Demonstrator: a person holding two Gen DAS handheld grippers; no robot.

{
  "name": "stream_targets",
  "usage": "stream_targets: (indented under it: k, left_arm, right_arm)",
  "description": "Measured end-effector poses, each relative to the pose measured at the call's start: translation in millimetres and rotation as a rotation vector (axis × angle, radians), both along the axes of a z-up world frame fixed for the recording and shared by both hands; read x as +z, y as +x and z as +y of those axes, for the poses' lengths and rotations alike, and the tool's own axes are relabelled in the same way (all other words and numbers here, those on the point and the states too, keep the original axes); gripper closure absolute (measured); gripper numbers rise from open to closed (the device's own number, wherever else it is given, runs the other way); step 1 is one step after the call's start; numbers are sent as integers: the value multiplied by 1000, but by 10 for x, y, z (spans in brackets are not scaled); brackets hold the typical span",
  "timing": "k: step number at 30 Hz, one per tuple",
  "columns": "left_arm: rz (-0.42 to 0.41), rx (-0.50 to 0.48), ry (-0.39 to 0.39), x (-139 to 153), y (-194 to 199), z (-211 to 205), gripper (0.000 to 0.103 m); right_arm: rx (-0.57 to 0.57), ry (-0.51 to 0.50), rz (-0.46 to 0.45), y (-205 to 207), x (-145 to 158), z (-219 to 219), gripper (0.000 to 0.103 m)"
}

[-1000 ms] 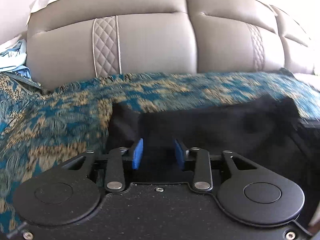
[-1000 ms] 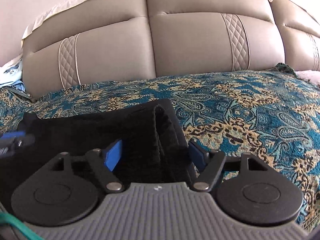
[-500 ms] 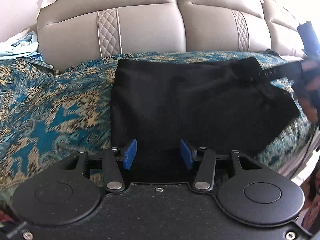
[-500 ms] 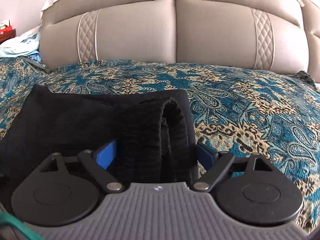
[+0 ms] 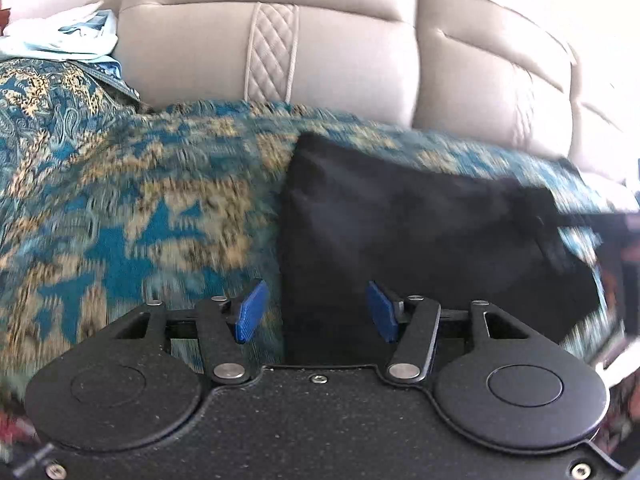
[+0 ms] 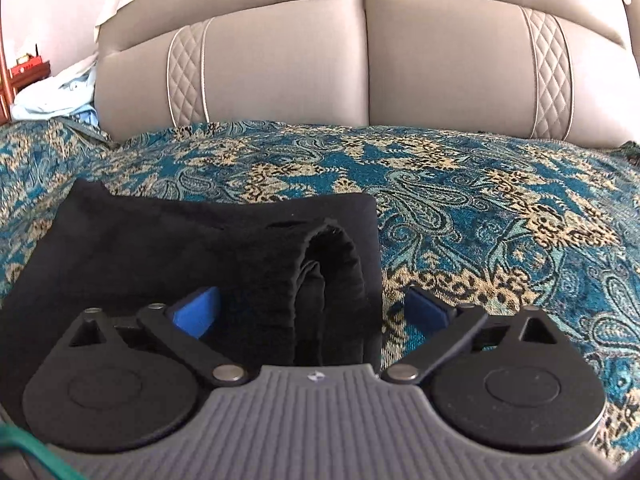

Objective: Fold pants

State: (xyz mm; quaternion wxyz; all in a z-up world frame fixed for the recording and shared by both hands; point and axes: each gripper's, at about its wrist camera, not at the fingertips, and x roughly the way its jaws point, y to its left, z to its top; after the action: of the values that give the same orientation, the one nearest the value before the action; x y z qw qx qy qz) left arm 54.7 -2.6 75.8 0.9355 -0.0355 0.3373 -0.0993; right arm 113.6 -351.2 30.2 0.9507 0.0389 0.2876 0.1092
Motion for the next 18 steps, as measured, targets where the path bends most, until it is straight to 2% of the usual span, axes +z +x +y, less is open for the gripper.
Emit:
stream_targets:
  k: [3,8,13,18]
  left_arm:
    - [-22,18,-1,38,296,19,48]
    - [26,-22,-44,-10,750,-22,48]
    - [67,-14,-92,-132,1150,-8,48]
    - [74,-36,-132,-171,1371,-31,47]
  right_arm:
    - [-9,26,-2,35,10,-38,2]
    - [4,56,-1,102,-2,-63,1]
    - [48,59,-5,151,-7,-88,1]
    - [67,56,-15,160,-17,-74,4]
